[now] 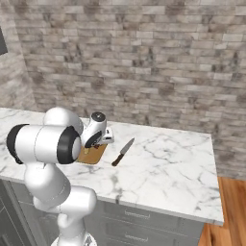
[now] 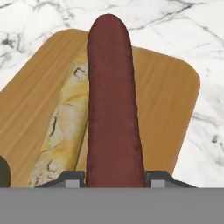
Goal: Retrieve the sausage and cheese from the fridge and place them on the cutting board on the counter.
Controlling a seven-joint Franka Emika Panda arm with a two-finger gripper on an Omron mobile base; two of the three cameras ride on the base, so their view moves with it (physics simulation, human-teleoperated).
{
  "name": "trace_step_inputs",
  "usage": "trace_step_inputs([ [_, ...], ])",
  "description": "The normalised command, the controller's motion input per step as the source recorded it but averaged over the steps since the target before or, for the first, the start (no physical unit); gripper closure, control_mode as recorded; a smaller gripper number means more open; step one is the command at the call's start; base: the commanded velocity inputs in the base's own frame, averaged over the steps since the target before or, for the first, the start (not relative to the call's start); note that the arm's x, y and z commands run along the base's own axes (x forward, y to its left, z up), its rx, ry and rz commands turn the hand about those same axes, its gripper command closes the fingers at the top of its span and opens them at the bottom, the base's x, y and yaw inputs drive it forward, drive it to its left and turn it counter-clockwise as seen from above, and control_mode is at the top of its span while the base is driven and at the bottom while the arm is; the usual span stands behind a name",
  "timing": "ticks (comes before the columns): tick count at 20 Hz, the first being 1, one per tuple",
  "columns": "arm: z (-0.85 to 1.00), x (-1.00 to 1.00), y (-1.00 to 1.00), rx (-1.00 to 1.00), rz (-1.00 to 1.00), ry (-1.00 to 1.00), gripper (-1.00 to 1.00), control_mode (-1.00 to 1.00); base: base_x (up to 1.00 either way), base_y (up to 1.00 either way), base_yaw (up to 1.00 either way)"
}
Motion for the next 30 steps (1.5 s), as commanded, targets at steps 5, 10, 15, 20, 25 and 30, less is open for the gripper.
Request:
trace_step_inputs([
  [5,-0.18,0.0,0.0,0.0,-0.07,0.0,1.0,-1.0,0.0,0.0,0.0],
  [10,-0.26,0.0,0.0,0.0,-0.04,0.0,1.0,-1.0,0.0,0.0,0.0],
  [15,-0.15,0.0,0.0,0.0,-0.01,0.0,1.0,-1.0,0.0,0.0,0.0],
  [20,-0.19,0.0,0.0,0.0,0.0,0.0,1.0,-1.0,0.0,0.0,0.0],
  [25,-0.34,0.0,0.02,0.0,-0.01,0.0,1.0,-1.0,0.0,0.0,0.0],
  [30,-0.42,-0.01,0.05,0.0,-0.02,0.0,1.0,-1.0,0.0,0.0,0.0],
])
